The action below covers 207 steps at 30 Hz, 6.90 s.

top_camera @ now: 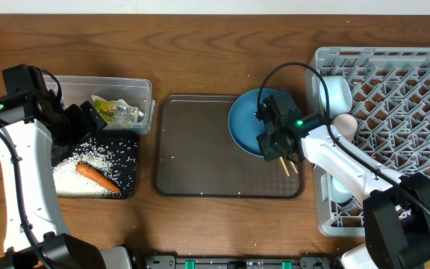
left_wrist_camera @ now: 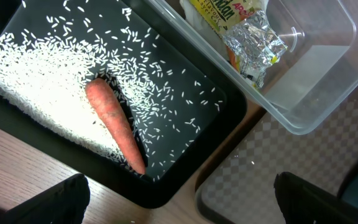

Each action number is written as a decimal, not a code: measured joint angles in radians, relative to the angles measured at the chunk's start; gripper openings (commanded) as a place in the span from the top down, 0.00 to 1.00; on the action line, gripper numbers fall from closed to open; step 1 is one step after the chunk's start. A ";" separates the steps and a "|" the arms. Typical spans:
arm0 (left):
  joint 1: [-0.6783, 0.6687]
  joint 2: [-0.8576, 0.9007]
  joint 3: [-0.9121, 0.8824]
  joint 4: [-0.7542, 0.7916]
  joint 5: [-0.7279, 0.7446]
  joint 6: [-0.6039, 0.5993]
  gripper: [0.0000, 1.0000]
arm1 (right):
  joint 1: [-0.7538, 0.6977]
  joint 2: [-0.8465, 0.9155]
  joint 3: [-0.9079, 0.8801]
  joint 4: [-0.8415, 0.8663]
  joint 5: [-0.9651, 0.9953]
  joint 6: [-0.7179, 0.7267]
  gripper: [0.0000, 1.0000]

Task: Sort waste into correct bins and load items into the dishwasher rack

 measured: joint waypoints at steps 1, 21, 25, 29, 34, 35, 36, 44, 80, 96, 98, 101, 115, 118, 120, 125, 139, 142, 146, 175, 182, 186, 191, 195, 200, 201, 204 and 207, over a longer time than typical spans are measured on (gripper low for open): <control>0.000 0.000 0.000 0.000 0.000 0.000 0.02 | 0.000 0.000 0.000 0.004 0.000 0.000 0.57; 0.000 0.000 0.000 0.000 0.000 0.000 0.02 | 0.000 0.000 0.000 0.016 0.003 -0.003 0.73; 0.000 0.000 0.000 0.000 0.000 0.000 0.02 | 0.000 0.000 0.000 0.016 0.003 -0.003 0.75; 0.000 0.000 0.000 0.000 0.000 0.000 0.02 | 0.000 0.000 0.000 0.016 0.002 -0.003 0.77; 0.000 0.000 0.000 0.000 0.000 0.000 0.02 | 0.000 0.000 0.000 0.016 0.002 -0.003 0.78; 0.000 0.000 0.000 0.000 0.000 0.000 0.02 | 0.000 0.000 0.000 0.016 0.003 -0.003 0.78; 0.000 0.000 0.000 0.000 0.000 0.000 0.02 | 0.000 0.000 0.000 0.016 0.002 -0.003 0.79; 0.000 0.000 0.000 0.000 0.000 0.000 0.02 | 0.000 0.000 -0.002 0.018 0.003 -0.003 0.85; 0.000 0.000 0.000 0.000 0.000 0.000 0.02 | -0.009 -0.148 0.008 0.041 -0.123 0.032 0.99; 0.000 0.000 0.000 0.000 0.000 0.000 0.02 | -0.414 -0.588 0.035 -0.288 0.140 -0.196 0.99; 0.000 0.000 0.000 0.000 0.000 0.000 0.02 | -0.454 -0.591 0.035 -0.301 0.172 -0.259 0.99; 0.000 0.000 0.000 0.000 0.000 0.000 0.02 | -0.523 -0.578 0.035 -0.302 0.209 -0.314 0.99; 0.000 0.000 0.000 0.000 0.000 0.000 0.02 | -0.686 -0.338 0.034 -0.234 0.239 -0.360 0.99; 0.000 0.000 0.000 0.000 0.000 0.000 0.02 | -0.693 -0.282 0.034 -0.234 0.239 -0.363 0.97; 0.000 0.000 0.000 0.000 0.000 0.000 0.02 | -0.693 -0.245 0.034 -0.234 0.239 -0.363 0.86; 0.000 0.000 0.000 0.000 0.000 0.000 0.02 | -0.693 -0.200 0.034 -0.225 0.239 -0.354 0.33; 0.000 0.000 0.000 0.000 0.000 0.000 0.02 | -0.693 -0.255 0.095 -0.274 0.135 -0.235 0.30; 0.000 0.000 0.000 0.000 0.000 0.000 0.02 | -0.693 -0.333 0.142 -0.311 0.016 -0.194 0.25; 0.000 0.000 0.000 0.000 0.000 0.000 0.02 | -0.693 -0.448 0.166 -0.343 -0.168 -0.156 0.01; 0.000 0.000 0.000 0.000 0.000 0.000 0.02 | -0.182 -0.325 0.083 -0.108 -0.276 -0.027 0.52; 0.000 0.000 0.000 0.000 0.000 0.000 0.02 | -0.076 -0.160 0.083 -0.038 -0.088 -0.002 0.51; 0.000 0.000 0.000 0.000 0.000 0.000 0.02 | -0.069 -0.056 0.083 -0.007 -0.038 0.003 0.51; 0.000 0.000 0.000 0.000 0.000 0.000 0.02 | -0.069 0.035 0.081 0.003 -0.015 0.006 0.53; 0.000 0.000 0.000 0.000 0.000 0.000 0.02 | -0.069 0.077 0.080 0.009 -0.009 0.007 0.61; 0.000 0.000 0.000 0.000 0.000 0.000 0.02 | -0.069 0.085 0.079 0.000 -0.003 0.014 0.75; 0.000 0.000 0.000 0.000 0.000 0.000 0.02 | -0.069 0.085 0.079 -0.004 -0.001 0.015 0.79; 0.000 0.000 0.000 0.000 0.000 0.000 0.02 | -0.069 0.085 0.079 -0.022 0.000 0.017 0.96; 0.000 0.000 0.000 0.000 0.000 0.000 0.02 | -0.069 0.085 0.079 -0.030 0.002 0.021 0.99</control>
